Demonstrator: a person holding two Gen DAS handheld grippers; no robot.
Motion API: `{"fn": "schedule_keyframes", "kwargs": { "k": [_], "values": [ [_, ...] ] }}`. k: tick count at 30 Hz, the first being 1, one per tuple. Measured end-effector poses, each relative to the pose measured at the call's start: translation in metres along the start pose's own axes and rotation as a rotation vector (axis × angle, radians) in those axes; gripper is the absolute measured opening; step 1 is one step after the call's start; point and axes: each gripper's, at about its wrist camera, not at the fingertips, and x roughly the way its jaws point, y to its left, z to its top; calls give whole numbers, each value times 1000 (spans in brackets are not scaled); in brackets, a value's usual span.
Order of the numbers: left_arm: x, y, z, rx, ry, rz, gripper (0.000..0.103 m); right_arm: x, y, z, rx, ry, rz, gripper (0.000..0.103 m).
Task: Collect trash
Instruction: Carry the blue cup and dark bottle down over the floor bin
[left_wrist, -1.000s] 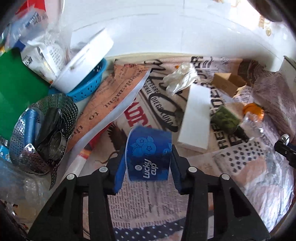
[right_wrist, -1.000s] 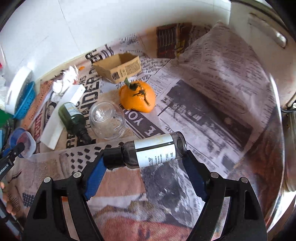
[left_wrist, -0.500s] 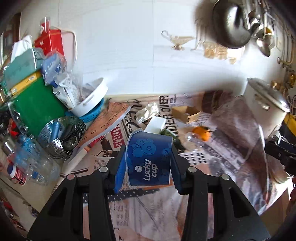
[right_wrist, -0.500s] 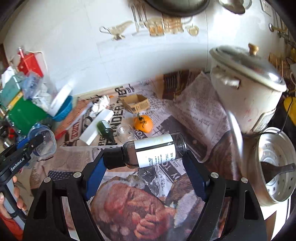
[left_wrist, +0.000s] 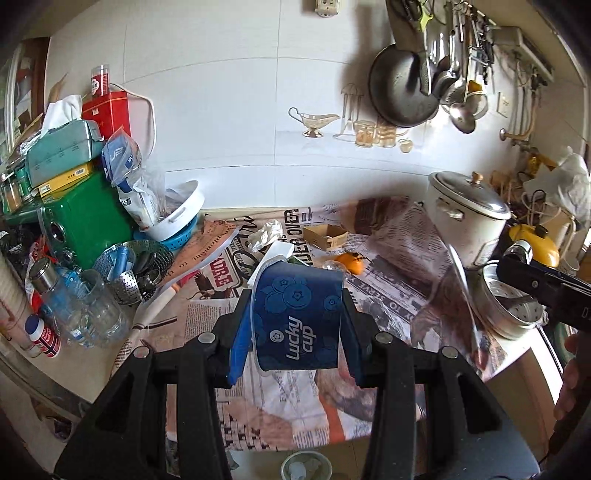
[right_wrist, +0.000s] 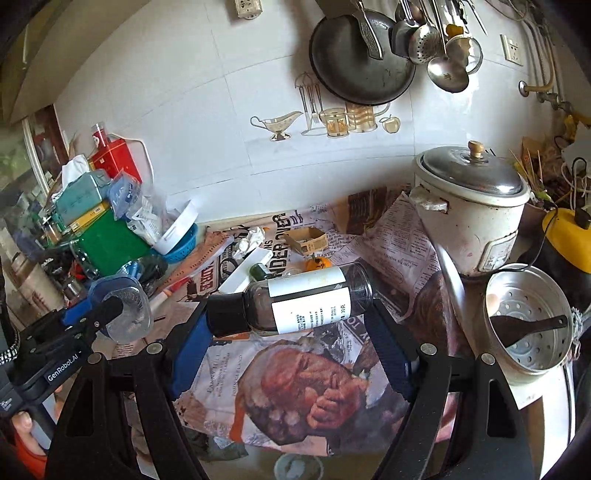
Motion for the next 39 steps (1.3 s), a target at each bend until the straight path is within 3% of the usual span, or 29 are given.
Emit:
{"fn": "schedule_keyframes", "kwargs": {
  "k": [13, 22, 30, 39],
  "values": [
    [-102, 62, -90, 97, 33, -101, 43, -69, 89, -101, 85, -27, -95, 79],
    [-134, 80, -139, 78, 136, -134, 43, -98, 121, -144, 90, 57, -116, 79],
    [-114, 71, -195, 32, 243, -124, 43, -74, 105, -191, 72, 174, -121, 79],
    [-34, 56, -281, -51, 349, -74, 43, 6, 54, -271, 58, 329, -122, 79]
  ]
}}
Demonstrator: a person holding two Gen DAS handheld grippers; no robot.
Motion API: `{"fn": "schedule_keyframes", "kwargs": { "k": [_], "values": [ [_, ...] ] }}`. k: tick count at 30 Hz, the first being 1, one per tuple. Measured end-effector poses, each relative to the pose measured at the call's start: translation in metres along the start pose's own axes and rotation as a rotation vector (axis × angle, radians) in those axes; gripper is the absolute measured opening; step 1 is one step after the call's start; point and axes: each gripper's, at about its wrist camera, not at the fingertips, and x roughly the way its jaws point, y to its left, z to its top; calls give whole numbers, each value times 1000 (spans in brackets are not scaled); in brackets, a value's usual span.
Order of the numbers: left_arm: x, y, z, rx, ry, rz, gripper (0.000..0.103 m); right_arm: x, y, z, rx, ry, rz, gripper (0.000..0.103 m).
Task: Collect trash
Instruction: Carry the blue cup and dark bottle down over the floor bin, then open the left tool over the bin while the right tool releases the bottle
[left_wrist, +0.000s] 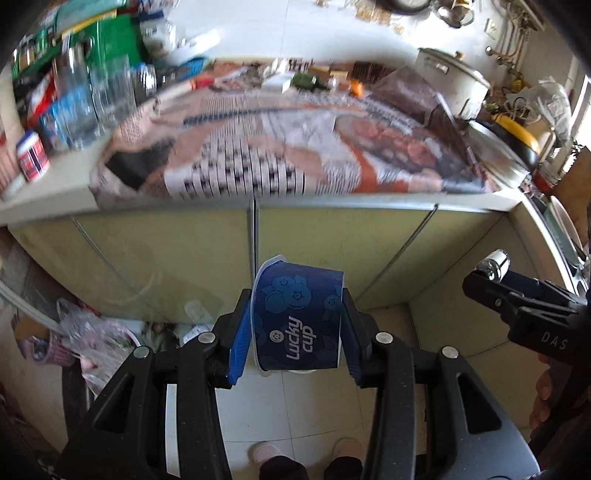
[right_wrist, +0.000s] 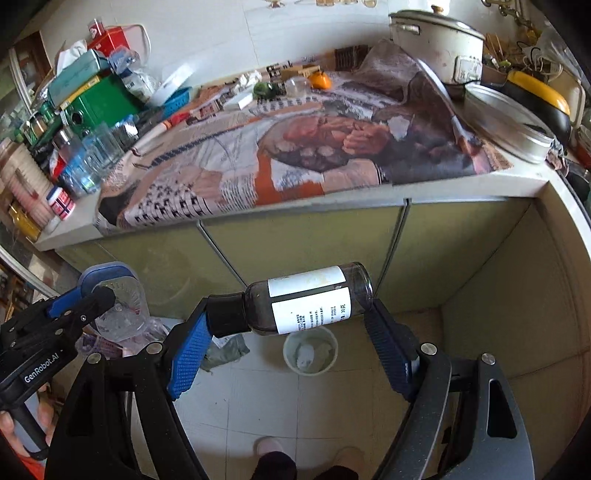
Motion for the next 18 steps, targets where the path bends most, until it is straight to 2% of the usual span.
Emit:
{"fn": "schedule_keyframes", "kwargs": {
  "k": [11, 18],
  "values": [
    [144, 21, -80, -82, 87, 40, 43, 177, -28, -56, -52, 163, 23, 79],
    [219, 46, -116, -124, 142, 65, 43, 267, -26, -78, -43, 277, 107, 79]
  ]
}}
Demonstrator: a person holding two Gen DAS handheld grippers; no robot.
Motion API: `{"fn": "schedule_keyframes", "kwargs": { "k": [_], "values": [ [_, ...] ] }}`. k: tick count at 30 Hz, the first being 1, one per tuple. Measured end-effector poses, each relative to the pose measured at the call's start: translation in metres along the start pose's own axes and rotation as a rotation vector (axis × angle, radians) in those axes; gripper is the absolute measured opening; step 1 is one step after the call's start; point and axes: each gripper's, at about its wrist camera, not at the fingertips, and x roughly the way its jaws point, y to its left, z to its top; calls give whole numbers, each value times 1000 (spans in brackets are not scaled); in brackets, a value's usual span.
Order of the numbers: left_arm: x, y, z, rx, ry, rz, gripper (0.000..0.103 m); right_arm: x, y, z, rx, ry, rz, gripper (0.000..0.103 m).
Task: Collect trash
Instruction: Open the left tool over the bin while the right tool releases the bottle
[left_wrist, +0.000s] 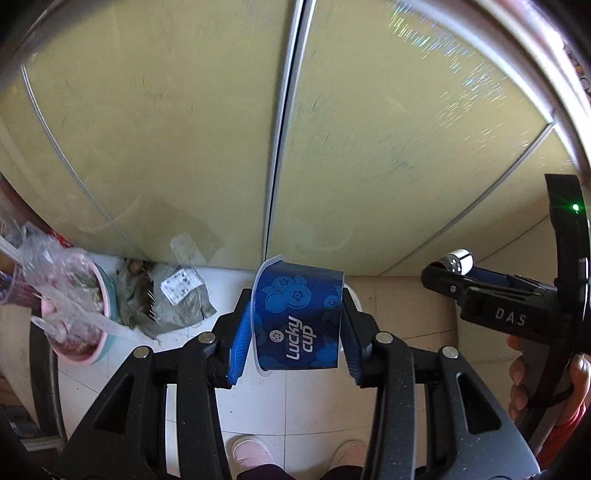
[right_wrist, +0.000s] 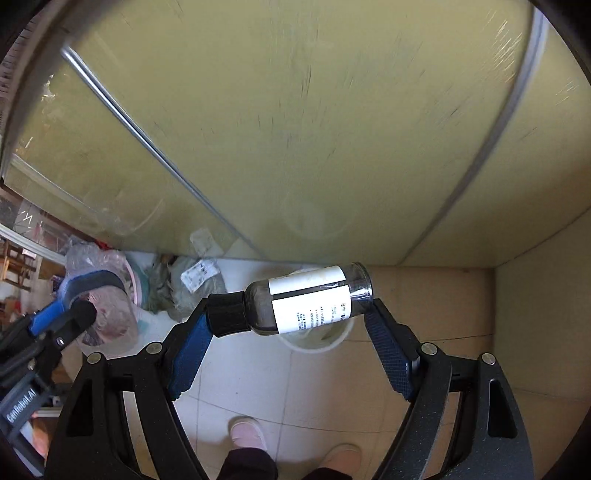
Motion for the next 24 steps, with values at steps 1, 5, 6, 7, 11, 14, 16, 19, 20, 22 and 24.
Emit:
{"fn": "schedule_keyframes", "kwargs": {
  "k": [1, 5, 6, 7, 11, 14, 16, 19, 20, 22, 24],
  "values": [
    [7, 1, -1, -3, 5, 3, 43, 8, -2, 1, 8, 14, 15, 79],
    [30, 2, -3, -6, 28, -7, 43, 28, -11, 3, 45, 42, 54, 79],
    [35, 0, -3, -2, 31, -10, 43, 30, -14, 3, 52, 46, 60, 79],
    [38, -2, -2, 0, 36, -16, 43, 31, -18, 2, 59, 46, 65, 79],
    [56, -17, 3, 22, 59, -54, 43, 19, -29, 3, 80, 26, 40, 79],
    [68, -33, 8, 47, 79, -92, 43, 2, -39, 5, 84, -3, 0, 79],
    [75, -40, 9, 58, 94, -120, 43, -4, -48, 8, 84, -15, -27, 79],
    [83, -50, 11, 74, 114, -122, 49, -16, -55, 9, 82, -33, -55, 79],
    [85, -52, 12, 76, 123, -118, 53, -21, -58, 9, 81, -40, -62, 79],
    [85, -55, 13, 76, 132, -116, 53, -28, -62, 10, 75, -54, -76, 79],
    [78, -56, 15, 79, 135, -113, 53, -35, -59, 12, 70, -64, -88, 79]
  ]
}}
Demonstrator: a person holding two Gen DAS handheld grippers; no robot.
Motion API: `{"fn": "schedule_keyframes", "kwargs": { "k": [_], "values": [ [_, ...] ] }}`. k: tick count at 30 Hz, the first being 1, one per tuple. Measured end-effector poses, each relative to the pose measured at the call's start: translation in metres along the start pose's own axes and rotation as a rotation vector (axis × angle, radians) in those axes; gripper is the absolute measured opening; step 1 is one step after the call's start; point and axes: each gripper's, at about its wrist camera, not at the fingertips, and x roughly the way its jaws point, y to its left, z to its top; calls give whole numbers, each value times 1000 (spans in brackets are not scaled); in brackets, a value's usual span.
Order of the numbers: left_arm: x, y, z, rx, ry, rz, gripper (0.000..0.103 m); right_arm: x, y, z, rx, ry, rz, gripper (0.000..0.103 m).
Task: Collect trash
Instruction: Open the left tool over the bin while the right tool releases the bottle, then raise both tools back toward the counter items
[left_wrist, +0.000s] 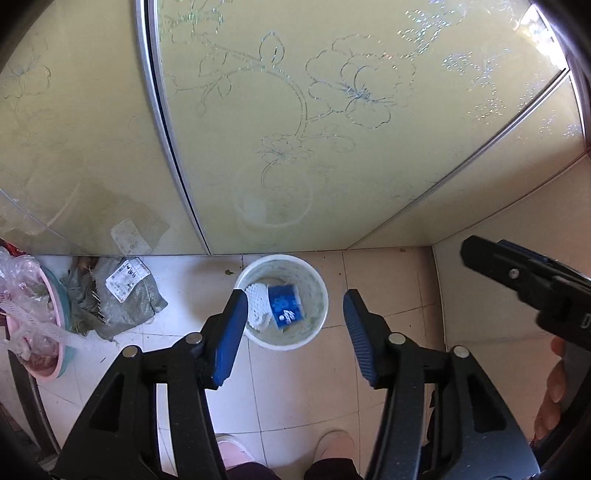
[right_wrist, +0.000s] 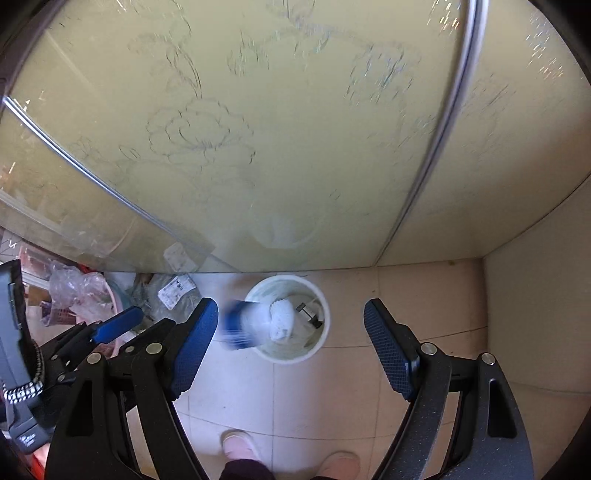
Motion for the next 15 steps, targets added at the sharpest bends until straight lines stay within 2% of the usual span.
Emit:
{"fn": "schedule_keyframes", "kwargs": {
  "k": [4, 8, 15],
  "values": [
    [-30, -8, 5, 14, -15, 20, 53, -24, 5, 5, 6, -23, -1, 79],
    [-79, -19, 16, 28, -46, 30, 53, -59, 18, 14, 5, -51, -4, 79],
    [-201, -24, 41, 49, -153, 27, 53, -156, 51, 32, -11, -137, -18, 79]
  ]
}}
